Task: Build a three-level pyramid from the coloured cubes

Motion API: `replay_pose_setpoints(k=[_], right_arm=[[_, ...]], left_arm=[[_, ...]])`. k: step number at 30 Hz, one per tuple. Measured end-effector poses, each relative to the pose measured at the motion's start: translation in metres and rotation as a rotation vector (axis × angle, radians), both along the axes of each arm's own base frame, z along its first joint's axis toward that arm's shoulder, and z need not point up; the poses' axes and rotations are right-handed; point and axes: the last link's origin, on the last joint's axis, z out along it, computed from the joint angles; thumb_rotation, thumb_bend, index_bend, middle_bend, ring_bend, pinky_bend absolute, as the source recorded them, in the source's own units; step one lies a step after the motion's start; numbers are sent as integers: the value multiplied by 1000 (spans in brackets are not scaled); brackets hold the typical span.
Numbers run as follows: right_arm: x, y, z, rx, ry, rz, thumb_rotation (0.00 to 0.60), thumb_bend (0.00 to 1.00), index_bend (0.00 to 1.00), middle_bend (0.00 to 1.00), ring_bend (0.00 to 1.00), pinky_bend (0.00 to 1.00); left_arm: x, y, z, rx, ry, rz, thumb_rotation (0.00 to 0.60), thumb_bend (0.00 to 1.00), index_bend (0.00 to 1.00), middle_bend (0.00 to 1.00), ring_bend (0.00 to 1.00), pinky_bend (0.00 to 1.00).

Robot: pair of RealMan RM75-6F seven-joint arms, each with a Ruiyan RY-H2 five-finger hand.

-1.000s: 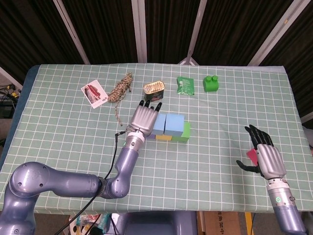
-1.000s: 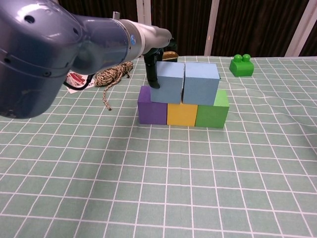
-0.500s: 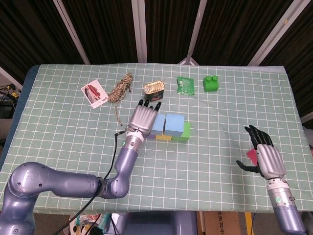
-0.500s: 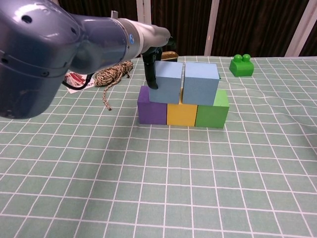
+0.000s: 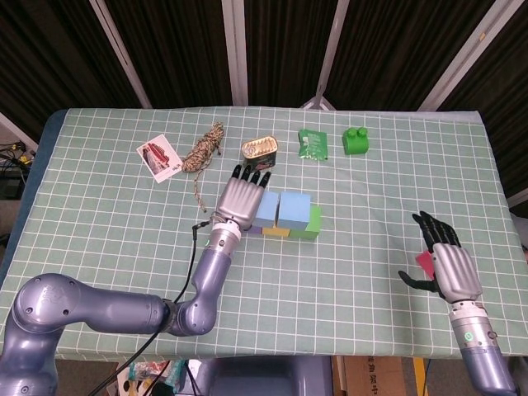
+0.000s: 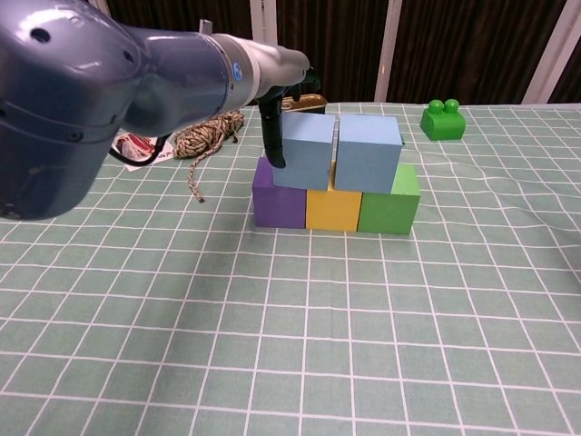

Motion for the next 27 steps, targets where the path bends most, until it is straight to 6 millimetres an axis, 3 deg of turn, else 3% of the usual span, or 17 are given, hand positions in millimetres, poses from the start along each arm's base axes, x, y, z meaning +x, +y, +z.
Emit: replay_pose_setpoints(k=[4, 17, 23, 27], right_arm=[[-1, 0, 0, 4, 3, -1, 600, 226, 0, 0, 0, 0], [0, 2, -1, 9, 4, 0, 600, 226, 0, 0, 0, 0], [1, 2, 1, 4, 2, 2, 600, 226, 0, 0, 0, 0], [2, 3, 2, 3, 1, 6, 600, 226, 0, 0, 0, 0]], left_arm=[[1, -2, 3, -5, -20, -8, 600, 4, 0, 33, 7, 50], [-2, -18, 40, -3, -122, -48, 600, 0, 0, 30, 7, 49], [-23, -34, 72, 33, -161, -55, 600, 0, 0, 30, 6, 50], [-48, -50, 98, 64, -186, -39, 600, 0, 0, 31, 7, 50]])
